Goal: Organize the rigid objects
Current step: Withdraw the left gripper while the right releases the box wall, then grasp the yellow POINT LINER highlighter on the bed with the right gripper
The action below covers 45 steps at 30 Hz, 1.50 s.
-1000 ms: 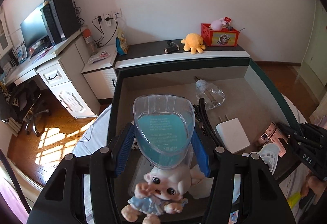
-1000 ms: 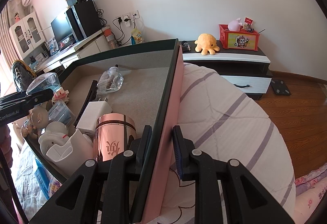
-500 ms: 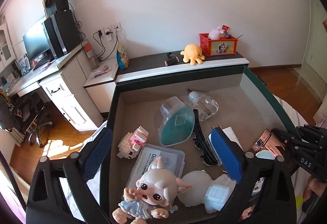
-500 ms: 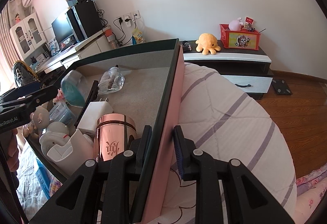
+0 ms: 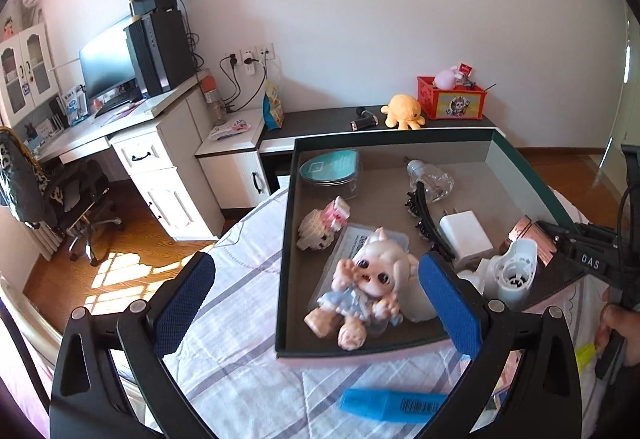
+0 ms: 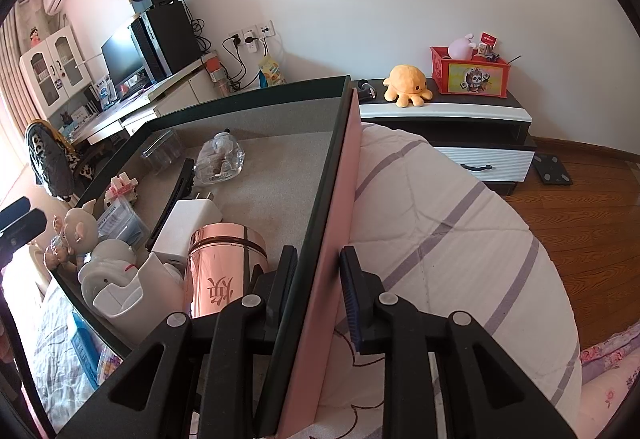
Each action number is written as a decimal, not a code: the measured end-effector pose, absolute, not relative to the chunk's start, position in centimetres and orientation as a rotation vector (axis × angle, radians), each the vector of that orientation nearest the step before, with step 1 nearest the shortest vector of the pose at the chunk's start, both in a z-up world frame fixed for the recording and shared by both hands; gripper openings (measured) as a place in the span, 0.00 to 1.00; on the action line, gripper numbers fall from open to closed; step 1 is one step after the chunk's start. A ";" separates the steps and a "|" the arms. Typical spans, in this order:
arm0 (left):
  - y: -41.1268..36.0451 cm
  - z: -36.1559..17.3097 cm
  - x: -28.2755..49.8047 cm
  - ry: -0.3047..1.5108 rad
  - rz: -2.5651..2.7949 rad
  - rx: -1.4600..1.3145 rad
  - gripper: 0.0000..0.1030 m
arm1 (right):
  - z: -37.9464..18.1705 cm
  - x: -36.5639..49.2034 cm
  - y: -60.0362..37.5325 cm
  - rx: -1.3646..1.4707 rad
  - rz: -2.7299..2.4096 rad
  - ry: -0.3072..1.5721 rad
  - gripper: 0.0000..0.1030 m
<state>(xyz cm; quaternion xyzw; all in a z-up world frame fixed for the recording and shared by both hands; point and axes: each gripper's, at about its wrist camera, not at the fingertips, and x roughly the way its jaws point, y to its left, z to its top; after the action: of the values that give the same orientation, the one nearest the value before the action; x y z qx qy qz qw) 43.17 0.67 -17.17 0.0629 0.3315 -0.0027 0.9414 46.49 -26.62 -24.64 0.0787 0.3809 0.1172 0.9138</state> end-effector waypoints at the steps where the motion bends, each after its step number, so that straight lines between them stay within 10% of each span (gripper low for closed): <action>1: 1.2 -17.2 42.4 0.677 0.004 0.125 1.00 | -24.6 46.5 -26.7 0.170 0.244 0.785 0.23; 11: 5.4 -16.0 31.9 0.621 0.066 0.033 1.00 | -19.0 38.0 -26.5 0.182 0.179 0.623 0.74; 20: 5.0 -14.4 22.3 0.510 0.029 0.004 1.00 | -14.6 23.9 -23.8 0.141 0.144 0.459 1.00; 45: 4.6 -16.2 21.8 0.573 -0.008 0.030 1.00 | -22.2 27.2 -21.7 -0.116 0.283 0.712 1.00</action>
<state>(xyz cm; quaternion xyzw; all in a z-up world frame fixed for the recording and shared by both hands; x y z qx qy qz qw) 21.79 4.63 -16.21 0.0146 0.2824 -0.0037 0.9592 27.16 -21.74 -22.24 -0.0565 0.3472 0.1380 0.9259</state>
